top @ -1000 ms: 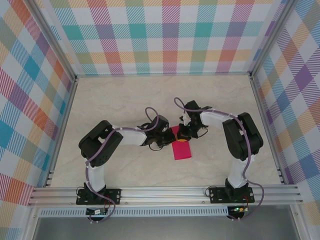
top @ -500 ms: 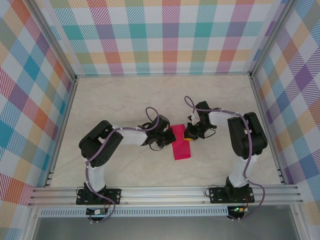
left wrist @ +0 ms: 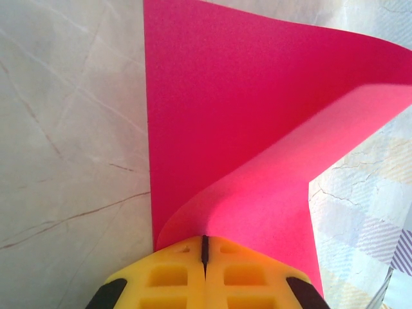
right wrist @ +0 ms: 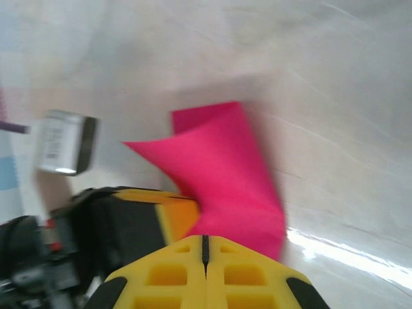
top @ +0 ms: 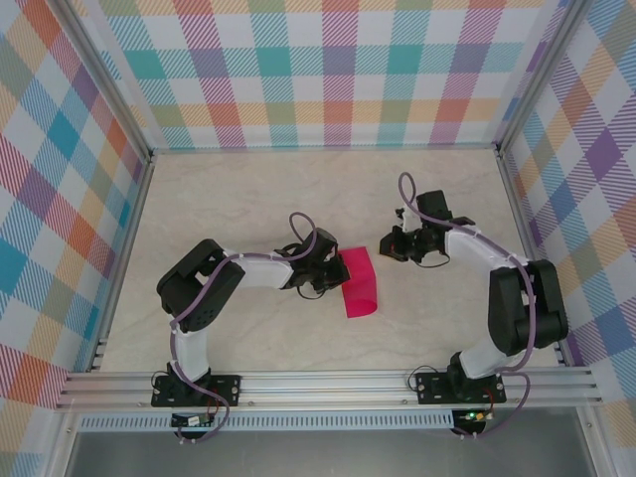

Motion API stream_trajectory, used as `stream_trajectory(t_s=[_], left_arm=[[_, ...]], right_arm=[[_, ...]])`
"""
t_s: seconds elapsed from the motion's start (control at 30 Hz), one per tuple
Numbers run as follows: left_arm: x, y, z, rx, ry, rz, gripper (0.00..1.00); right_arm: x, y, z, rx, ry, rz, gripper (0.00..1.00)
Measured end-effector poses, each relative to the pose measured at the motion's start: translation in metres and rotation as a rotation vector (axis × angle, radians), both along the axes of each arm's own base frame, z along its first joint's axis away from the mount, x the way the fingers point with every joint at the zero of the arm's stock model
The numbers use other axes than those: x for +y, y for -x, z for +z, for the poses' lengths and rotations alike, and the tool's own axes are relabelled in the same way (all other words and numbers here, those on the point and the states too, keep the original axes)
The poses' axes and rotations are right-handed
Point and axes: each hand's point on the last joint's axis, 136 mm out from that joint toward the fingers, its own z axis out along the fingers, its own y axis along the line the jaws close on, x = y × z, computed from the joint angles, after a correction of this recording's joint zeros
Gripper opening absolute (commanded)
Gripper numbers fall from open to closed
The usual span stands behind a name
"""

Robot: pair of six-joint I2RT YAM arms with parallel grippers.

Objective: Fold a paper plane with a square sheet of paper (pick it up from the middle)
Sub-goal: Fold the square sheet of paper in half at the center of the table.

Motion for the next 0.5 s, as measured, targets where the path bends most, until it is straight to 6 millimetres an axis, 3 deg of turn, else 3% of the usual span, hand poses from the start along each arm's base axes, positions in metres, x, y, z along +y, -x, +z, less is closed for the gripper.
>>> stream_trajectory(t_s=[0.23,0.5], left_arm=[[0.0,0.001,0.0,0.001,-0.008,0.001,0.0],[0.0,0.001,-0.001,0.006,-0.014,0.001,0.0]], right_arm=[[0.042,0.009,-0.046,0.137,-0.039,0.108,0.02],[0.041,-0.004,-0.072,0.185,-0.021,0.09,0.0]])
